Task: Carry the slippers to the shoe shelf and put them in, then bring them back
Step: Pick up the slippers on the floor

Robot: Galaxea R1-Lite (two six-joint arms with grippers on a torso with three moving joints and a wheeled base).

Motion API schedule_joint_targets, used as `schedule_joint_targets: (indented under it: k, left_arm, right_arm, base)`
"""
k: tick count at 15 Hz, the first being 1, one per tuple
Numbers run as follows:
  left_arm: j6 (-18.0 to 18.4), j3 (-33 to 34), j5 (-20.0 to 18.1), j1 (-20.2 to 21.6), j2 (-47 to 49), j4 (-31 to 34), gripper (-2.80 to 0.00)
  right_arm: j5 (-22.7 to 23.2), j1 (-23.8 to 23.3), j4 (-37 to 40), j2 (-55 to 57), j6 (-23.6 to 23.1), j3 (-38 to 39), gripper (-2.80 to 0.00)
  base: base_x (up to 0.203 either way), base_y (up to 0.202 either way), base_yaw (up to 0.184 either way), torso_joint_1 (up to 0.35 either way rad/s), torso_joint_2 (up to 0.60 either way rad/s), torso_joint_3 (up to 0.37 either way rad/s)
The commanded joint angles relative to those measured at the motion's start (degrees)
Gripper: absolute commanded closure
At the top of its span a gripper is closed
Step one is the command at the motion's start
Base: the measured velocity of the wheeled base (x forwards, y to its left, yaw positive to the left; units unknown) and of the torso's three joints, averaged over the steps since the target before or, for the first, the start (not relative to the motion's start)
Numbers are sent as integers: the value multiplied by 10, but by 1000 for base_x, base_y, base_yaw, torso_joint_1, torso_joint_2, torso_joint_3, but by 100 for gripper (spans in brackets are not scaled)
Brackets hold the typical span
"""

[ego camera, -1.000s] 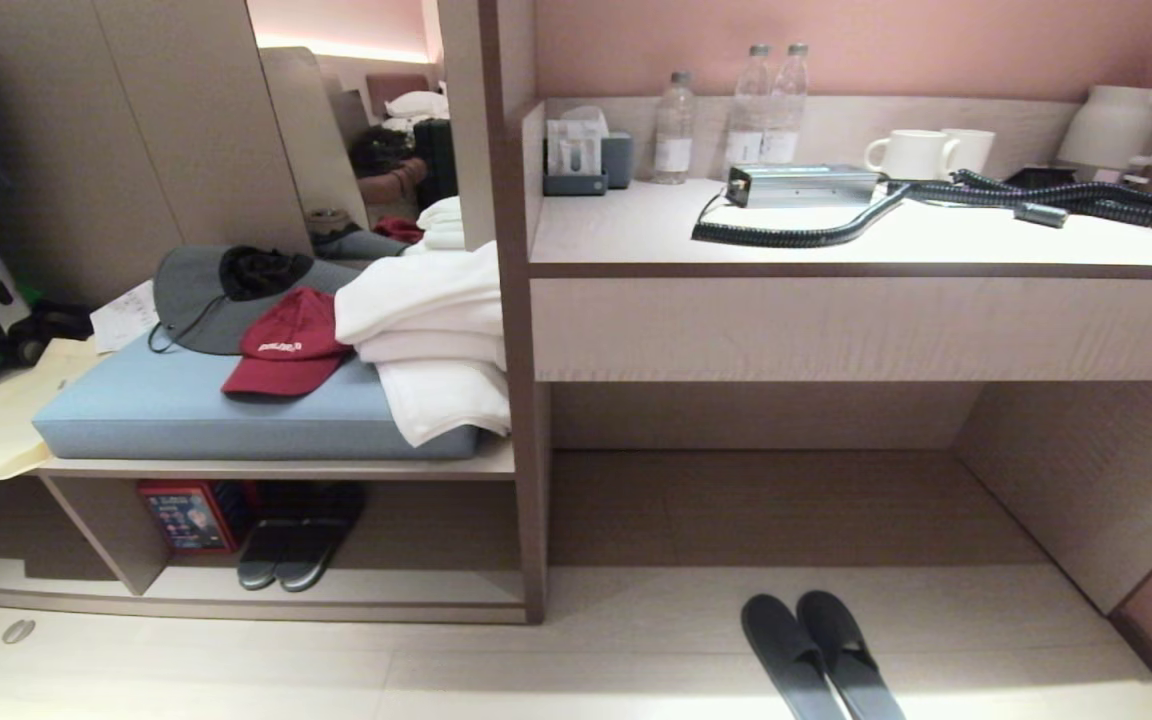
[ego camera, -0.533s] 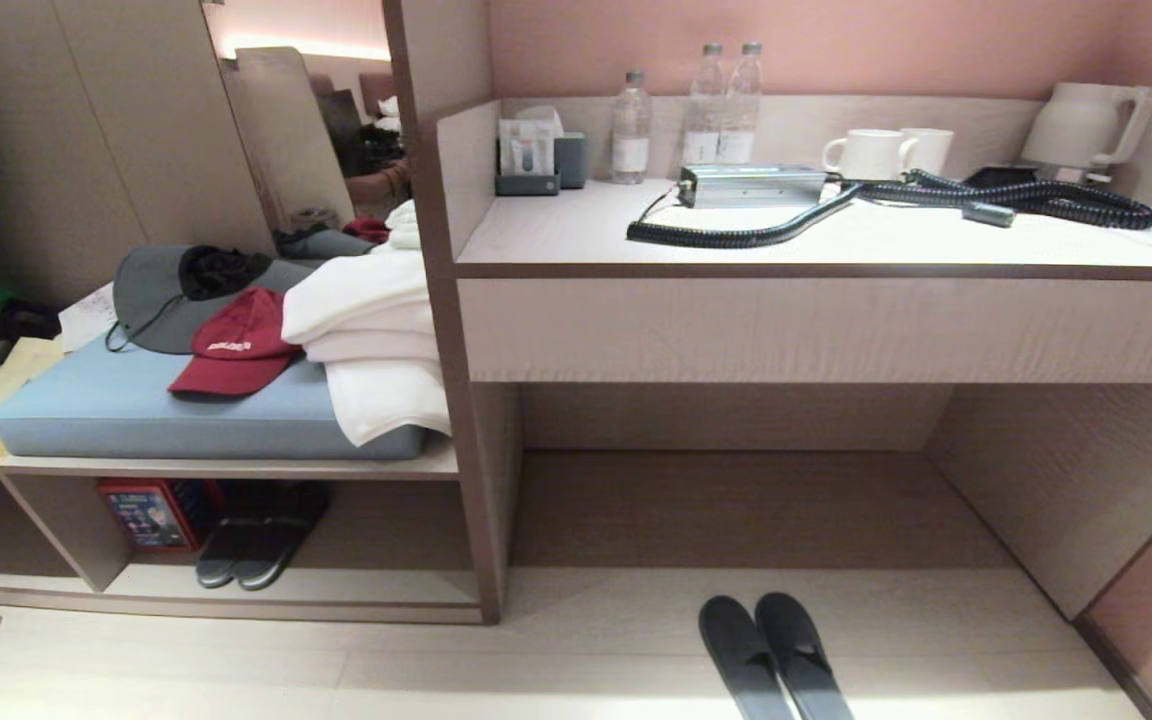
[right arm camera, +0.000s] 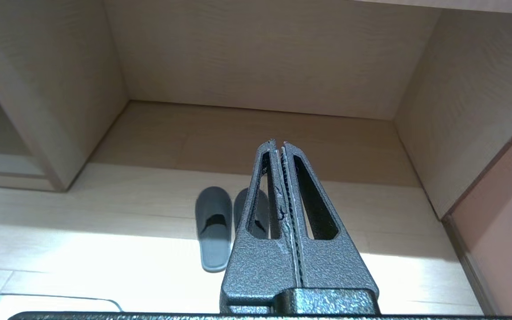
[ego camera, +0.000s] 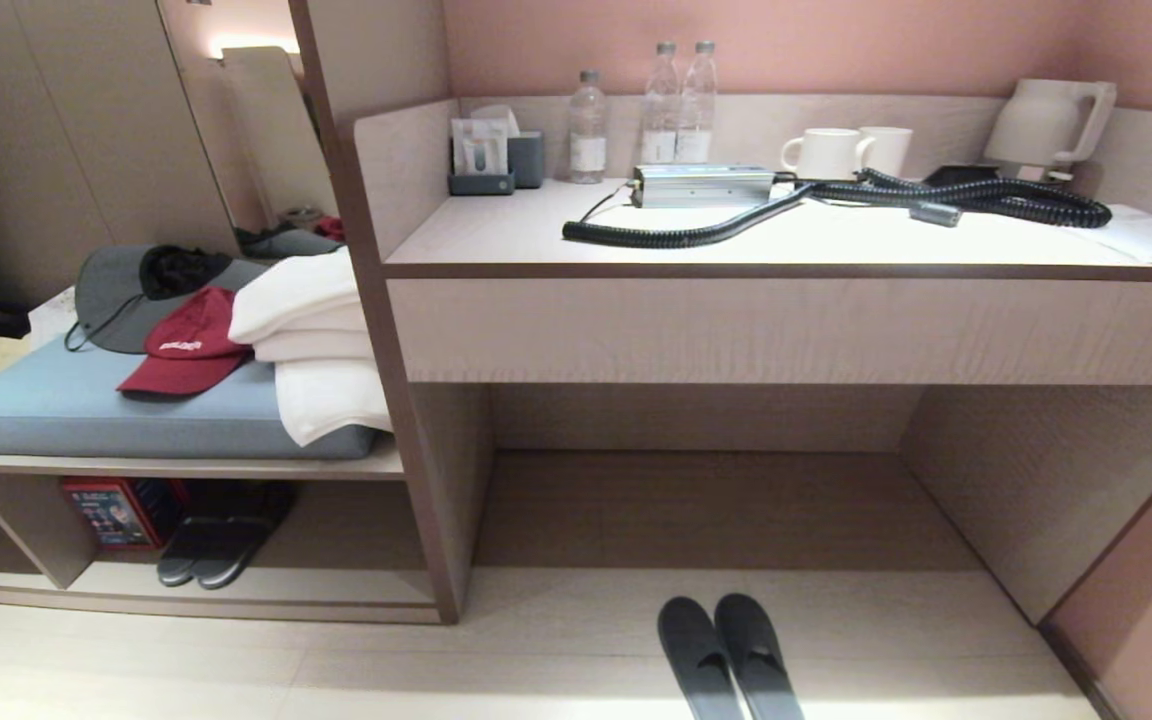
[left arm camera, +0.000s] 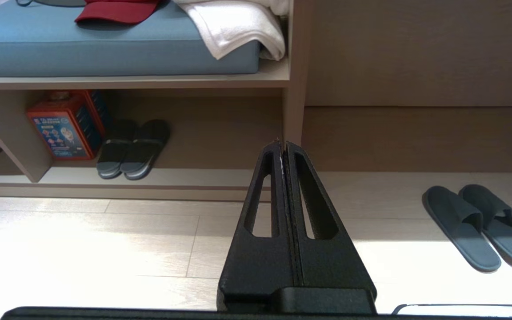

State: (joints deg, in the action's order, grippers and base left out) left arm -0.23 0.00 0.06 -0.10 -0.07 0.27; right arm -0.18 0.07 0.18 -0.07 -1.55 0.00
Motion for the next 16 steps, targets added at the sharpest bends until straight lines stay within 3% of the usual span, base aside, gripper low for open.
schedule_joint_targets:
  k: [1, 6, 16]
  left_arm:
    - [0, 0, 0, 0, 1, 0, 0]
    - [0, 0, 0, 0, 1, 0, 0]
    - [1, 0, 0, 0, 1, 0, 0]
  right_arm:
    - [0, 0, 0, -1, 0, 0, 0]
    - [0, 0, 0, -1, 0, 0, 0]
    - [1, 0, 0, -1, 0, 0, 0]
  base:
    - [0, 0, 0, 0, 0, 0]
    - [0, 0, 0, 2, 1, -25]
    - [0, 0, 0, 3, 3, -194]
